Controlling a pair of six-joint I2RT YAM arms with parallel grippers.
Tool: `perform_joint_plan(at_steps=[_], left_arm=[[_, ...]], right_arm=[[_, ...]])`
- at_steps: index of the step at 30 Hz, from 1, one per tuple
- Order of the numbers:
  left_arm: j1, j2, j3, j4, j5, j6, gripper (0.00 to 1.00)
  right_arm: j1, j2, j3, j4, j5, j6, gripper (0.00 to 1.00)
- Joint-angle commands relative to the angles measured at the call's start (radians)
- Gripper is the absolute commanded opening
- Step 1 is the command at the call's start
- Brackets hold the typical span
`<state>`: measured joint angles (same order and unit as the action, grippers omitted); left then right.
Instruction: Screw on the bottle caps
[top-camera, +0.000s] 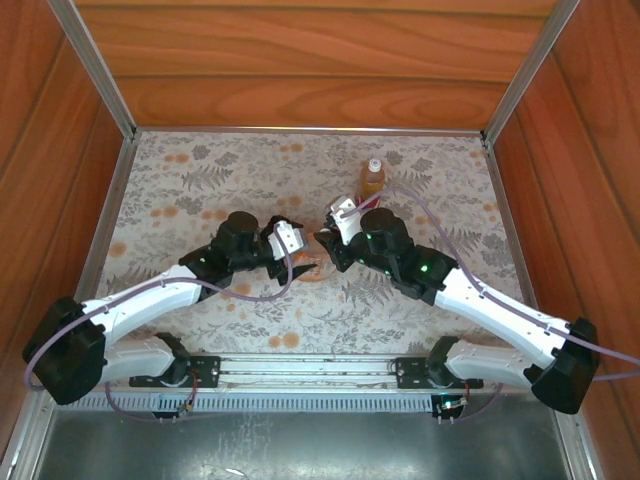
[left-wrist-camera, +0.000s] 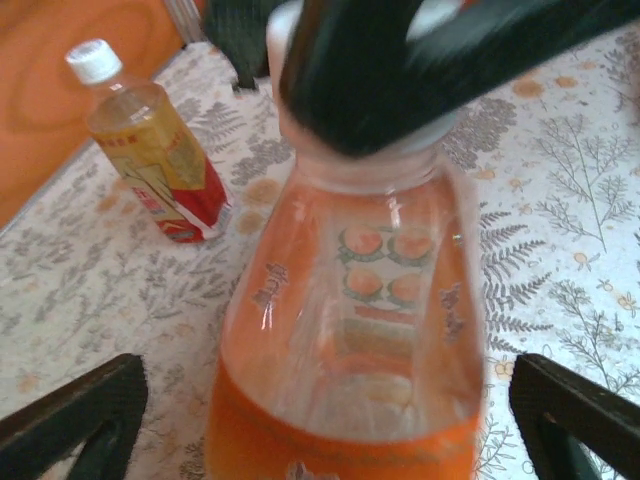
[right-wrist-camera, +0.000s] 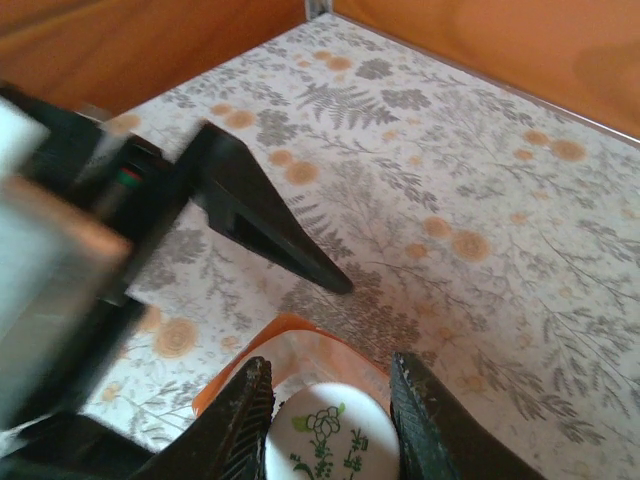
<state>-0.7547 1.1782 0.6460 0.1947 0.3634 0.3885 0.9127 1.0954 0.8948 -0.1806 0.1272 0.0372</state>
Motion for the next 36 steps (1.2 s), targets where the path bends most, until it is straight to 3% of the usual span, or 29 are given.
perform_joint_plan(at_steps=[1,6,17,20,27,36], left_arm=[[0.004,-0.074,-0.031,0.011,-0.053,-0.018,1.0],[0.004,-0.179,-0.098,0.009,-0.158,-0.024,1.0],[0.004,-0.249,-0.152,0.005,-0.196,-0.07,1.0],[0.005,-0.232,-0.144,0.005,-0.268,-0.084,1.0],[0.044,-0.21,-0.129,0.006,-0.379,-0.116,1.0],[0.151,-0.245,-0.155,0.006,-0.529,-0.131,1.0]], right_arm=[[-0.035,0.044,0.033,0.016,0.062,-0.009,0.16],[-0.1,0.168,0.081,0.1,0.014,-0.038,0.16],[-0.147,0.368,0.171,0.165,-0.013,-0.168,0.18],[-0.147,0.381,0.173,0.162,-0.029,-0.172,0.27],[-0.147,0.356,0.244,0.09,-0.063,-0.158,0.63],[-0.196,0.2,0.211,0.092,-0.024,-0.108,0.82]])
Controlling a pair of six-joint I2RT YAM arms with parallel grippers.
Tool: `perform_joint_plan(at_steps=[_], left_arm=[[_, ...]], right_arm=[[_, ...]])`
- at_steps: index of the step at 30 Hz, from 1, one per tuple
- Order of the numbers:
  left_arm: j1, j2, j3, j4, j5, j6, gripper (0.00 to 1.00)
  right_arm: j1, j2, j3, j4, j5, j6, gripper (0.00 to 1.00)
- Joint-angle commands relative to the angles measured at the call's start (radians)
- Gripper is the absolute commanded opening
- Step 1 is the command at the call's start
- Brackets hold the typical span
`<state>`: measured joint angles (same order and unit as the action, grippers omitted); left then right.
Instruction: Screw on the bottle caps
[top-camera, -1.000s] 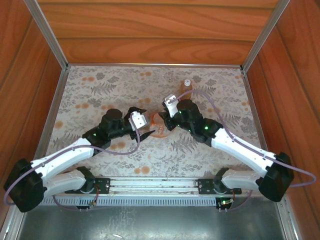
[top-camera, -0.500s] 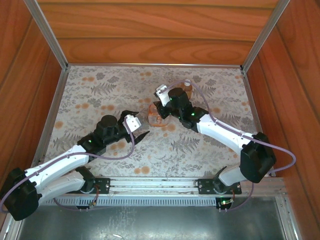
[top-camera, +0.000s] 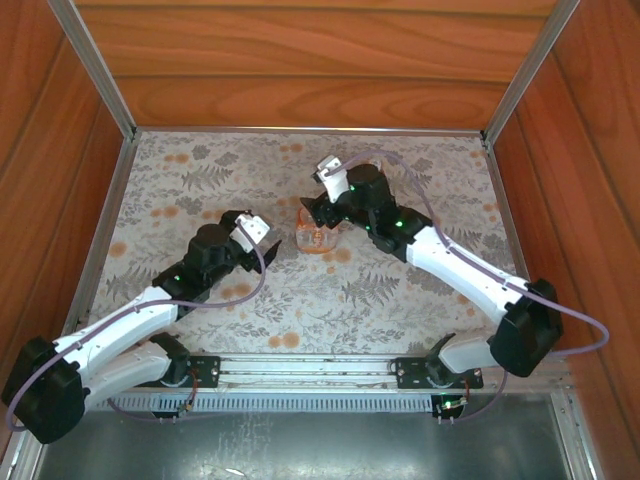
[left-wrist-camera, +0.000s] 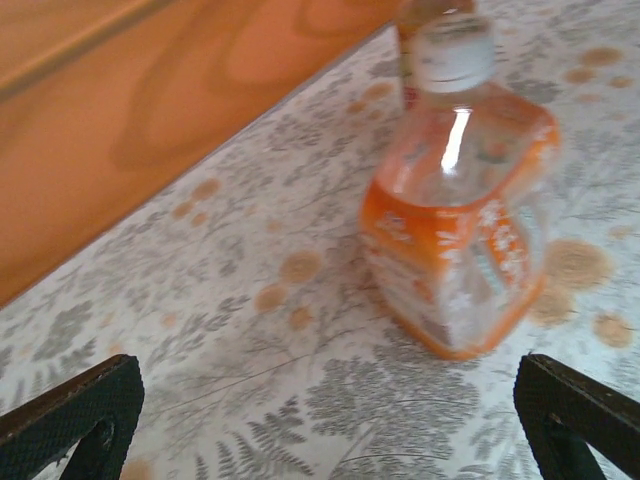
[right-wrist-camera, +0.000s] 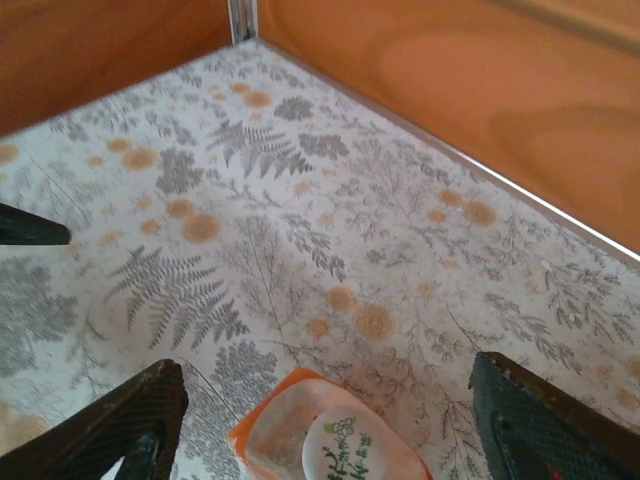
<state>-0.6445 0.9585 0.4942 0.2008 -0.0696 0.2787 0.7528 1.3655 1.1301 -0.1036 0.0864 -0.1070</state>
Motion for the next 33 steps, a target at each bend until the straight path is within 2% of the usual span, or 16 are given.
perform_joint_plan(at_steps=[1,4,8,12,15,22,29,33], left_arm=[[0.067,-0.028,-0.007,0.0,-0.13,-0.022,1.0],[0.157,-0.038,-0.015,0.002,-0.223,-0.043,1.0],[0.289,-0.016,-0.042,0.026,-0.26,-0.078,1.0],[0.387,0.023,-0.118,0.155,-0.248,-0.117,1.0],[0.455,0.069,-0.171,0.248,-0.211,-0.148,1.0],[0.57,0.257,-0.242,0.519,-0.157,-0.209,1.0],[0.625,0.409,-0.137,0.532,-0.123,-0.213,1.0],[0.638,0.389,-0.139,0.516,-0.101,-0.261,1.0]], right_arm=[[-0.054,-0.102,-0.057,0.047,0.022,0.044,0.83],[-0.114,-0.211,-0.197,0.154,0.034,0.045,0.88],[-0.2,-0.344,-0.389,0.242,0.083,0.03,0.95],[-0.275,-0.433,-0.582,0.349,0.17,-0.041,0.97],[-0.357,-0.454,-0.736,0.503,0.203,-0.063,0.98],[-0.515,-0.327,-0.904,0.724,0.178,-0.044,1.0],[-0.621,-0.129,-0.868,0.893,0.061,-0.013,1.0],[-0.66,0.001,-0.805,0.94,-0.008,0.041,0.99]])
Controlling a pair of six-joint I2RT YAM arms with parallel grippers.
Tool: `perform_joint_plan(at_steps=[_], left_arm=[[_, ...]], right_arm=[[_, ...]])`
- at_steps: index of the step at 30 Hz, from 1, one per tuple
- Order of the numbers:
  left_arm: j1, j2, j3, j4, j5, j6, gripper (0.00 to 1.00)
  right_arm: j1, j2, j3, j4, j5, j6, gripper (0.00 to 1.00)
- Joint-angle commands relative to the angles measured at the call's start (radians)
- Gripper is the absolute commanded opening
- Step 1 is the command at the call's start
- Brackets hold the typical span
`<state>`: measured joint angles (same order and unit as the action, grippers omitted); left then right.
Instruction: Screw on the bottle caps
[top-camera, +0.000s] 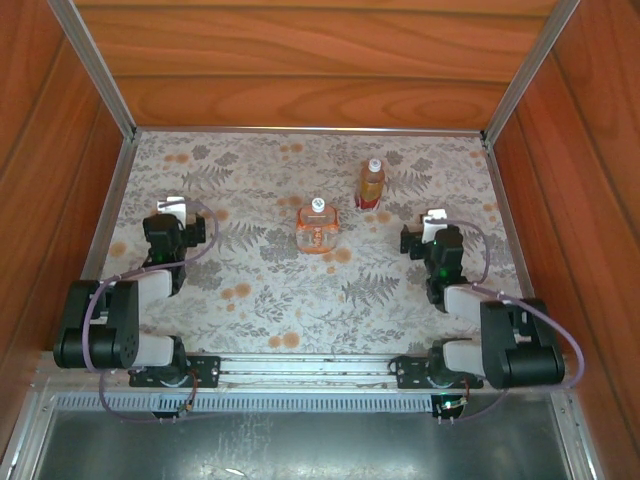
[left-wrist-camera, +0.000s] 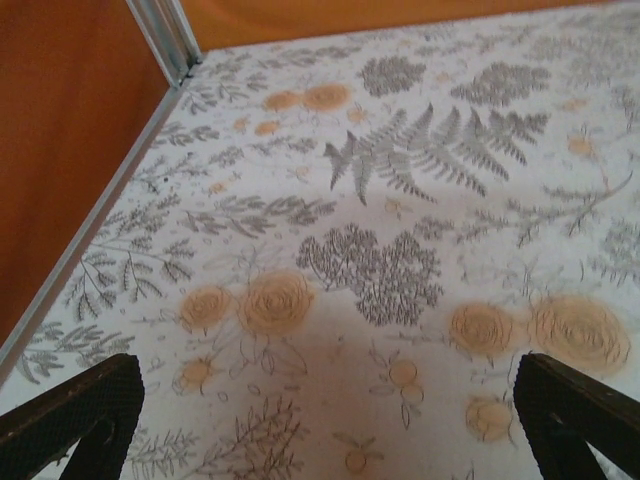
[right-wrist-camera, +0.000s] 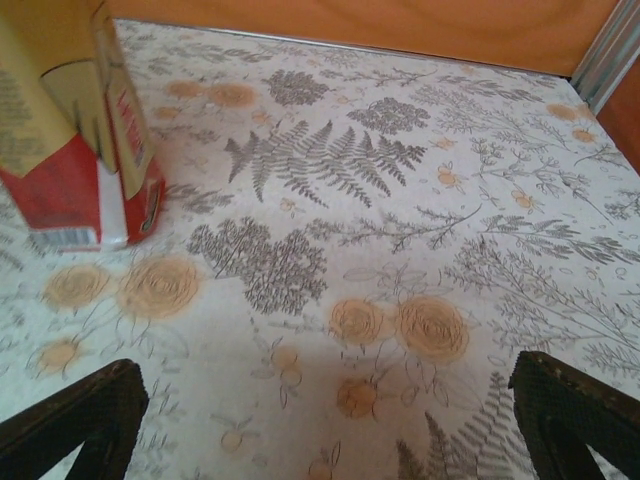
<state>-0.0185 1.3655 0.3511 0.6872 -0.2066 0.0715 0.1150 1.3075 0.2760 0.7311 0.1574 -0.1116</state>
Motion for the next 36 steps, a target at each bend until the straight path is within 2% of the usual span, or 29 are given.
perform_joint_plan(at_steps=[1,4,6,8,12,36], left_arm=[[0.017,-0.02,-0.004,0.045,0.071,-0.071,1.0],[0.016,0.052,0.02,0.09,0.099,-0.08,1.0],[0.024,0.144,0.047,0.118,0.084,-0.097,1.0],[0.032,0.226,0.039,0.239,0.077,-0.103,1.0],[0.039,0.206,0.046,0.187,0.083,-0.107,1.0],[0.038,0.205,0.048,0.187,0.085,-0.101,1.0]], right_arm=[[-0.024,0.107,0.067,0.115,-0.089,0.041,1.0],[-0.03,0.244,0.084,0.244,-0.084,0.039,1.0],[-0.041,0.228,0.11,0.172,-0.1,0.049,1.0],[-0.057,0.212,0.146,0.064,-0.11,0.069,1.0],[-0.078,0.227,0.196,-0.012,-0.069,0.115,1.0],[-0.079,0.225,0.192,-0.005,-0.071,0.115,1.0]])
